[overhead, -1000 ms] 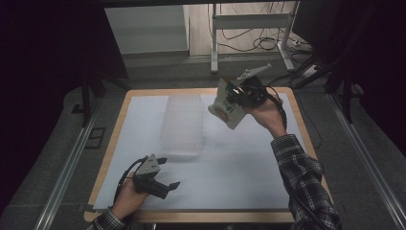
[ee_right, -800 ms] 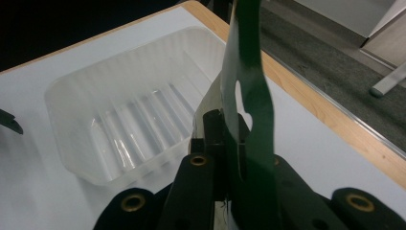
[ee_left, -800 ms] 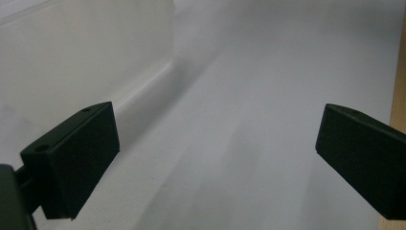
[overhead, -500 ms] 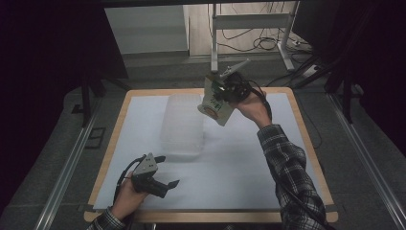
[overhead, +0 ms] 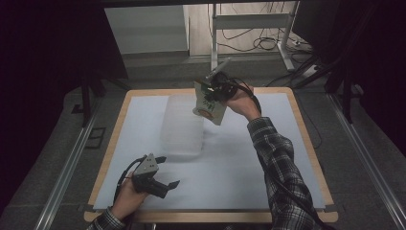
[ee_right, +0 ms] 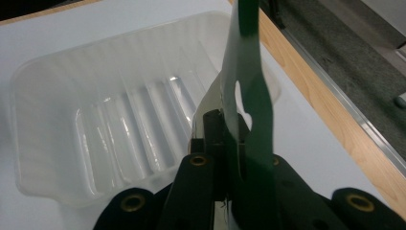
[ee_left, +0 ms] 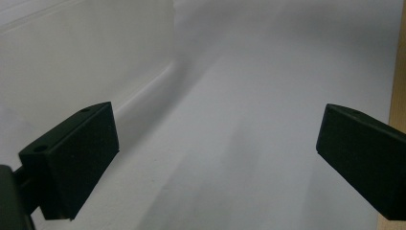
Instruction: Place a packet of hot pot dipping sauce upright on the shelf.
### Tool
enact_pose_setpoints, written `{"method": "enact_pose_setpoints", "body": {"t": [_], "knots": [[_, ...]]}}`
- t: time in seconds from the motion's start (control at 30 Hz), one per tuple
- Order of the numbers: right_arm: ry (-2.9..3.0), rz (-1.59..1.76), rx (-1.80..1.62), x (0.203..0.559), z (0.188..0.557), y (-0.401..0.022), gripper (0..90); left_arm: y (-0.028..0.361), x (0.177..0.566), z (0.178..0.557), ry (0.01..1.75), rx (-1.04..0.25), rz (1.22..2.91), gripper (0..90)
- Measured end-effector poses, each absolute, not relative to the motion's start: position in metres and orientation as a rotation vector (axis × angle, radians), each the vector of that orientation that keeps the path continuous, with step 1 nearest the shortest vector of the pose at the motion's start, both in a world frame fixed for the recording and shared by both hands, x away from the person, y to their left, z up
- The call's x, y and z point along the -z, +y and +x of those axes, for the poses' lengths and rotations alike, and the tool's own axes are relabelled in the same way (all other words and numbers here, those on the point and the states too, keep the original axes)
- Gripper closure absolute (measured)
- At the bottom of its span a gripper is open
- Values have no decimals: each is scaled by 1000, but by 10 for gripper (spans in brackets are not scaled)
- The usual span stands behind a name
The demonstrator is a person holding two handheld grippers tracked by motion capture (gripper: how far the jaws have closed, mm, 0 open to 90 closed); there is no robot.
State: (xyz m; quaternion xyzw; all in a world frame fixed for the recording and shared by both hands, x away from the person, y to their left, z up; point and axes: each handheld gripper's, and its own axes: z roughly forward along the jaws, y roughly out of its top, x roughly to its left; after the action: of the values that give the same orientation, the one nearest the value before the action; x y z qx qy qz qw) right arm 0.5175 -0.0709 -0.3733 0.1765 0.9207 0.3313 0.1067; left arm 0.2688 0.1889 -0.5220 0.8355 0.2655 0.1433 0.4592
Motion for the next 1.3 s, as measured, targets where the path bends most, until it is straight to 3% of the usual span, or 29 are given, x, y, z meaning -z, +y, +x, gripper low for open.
{"method": "enact_pose_setpoints", "body": {"t": [0.63,0.97,1.07,1.3], "knots": [[2724,387,-941,379,527,-2,893,189,522,268,649,-352,2059,9],[2735,382,-919,394,527,13,889,188,522,268,650,-351,2051,9],[2714,416,-939,403,530,8,799,188,522,268,650,-348,2052,9],[2683,453,-976,402,526,1,710,187,522,268,650,-350,2055,9]]}}
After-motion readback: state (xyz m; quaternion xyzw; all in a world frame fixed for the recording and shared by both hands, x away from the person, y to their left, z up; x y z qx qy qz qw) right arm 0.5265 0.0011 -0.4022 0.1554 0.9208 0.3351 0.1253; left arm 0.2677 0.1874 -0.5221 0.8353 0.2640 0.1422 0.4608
